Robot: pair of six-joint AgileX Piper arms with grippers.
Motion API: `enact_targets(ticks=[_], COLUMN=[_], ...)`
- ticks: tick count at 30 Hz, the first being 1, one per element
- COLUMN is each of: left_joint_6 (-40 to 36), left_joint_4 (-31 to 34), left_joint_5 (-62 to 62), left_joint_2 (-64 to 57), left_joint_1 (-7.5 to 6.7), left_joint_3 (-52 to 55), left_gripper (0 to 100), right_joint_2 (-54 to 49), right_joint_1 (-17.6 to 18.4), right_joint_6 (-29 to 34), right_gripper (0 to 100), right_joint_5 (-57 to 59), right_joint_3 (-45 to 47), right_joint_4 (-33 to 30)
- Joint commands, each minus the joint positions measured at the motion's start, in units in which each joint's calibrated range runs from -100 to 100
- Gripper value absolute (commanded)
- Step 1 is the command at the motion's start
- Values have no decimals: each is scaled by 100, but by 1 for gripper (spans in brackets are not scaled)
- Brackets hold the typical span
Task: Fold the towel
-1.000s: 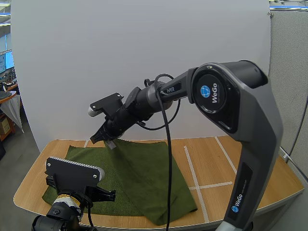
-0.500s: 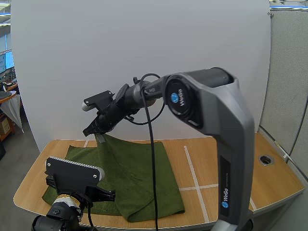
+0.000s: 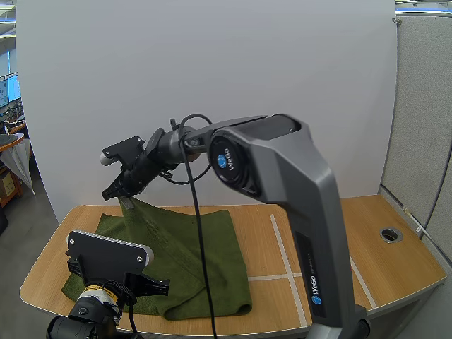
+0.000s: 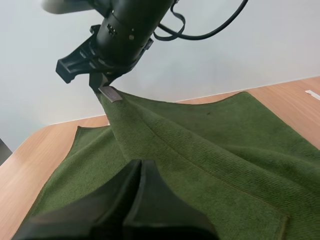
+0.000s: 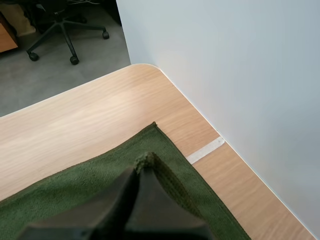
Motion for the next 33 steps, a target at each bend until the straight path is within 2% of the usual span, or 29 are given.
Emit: enact_targets(ticks=[1, 23, 33], left_joint_6=[-32, -32, -32], left_joint_4=[8, 8, 8], left_joint_5=[-47, -47, -47], left_joint_2=[-23, -23, -23], left_joint_1=[-16, -16, -16], left_joint_3=[10, 10, 10], left_gripper=[0, 0, 0], right_joint_2=[133, 1378, 1721], right_joint_1=[32, 156, 236], right_joint_6=[127, 422, 422], right_gripper=[0, 0, 0], right_joint_5=[30, -100, -653], right_joint_3=[-310, -1677, -1761], right_joint_4=[-153, -464, -478])
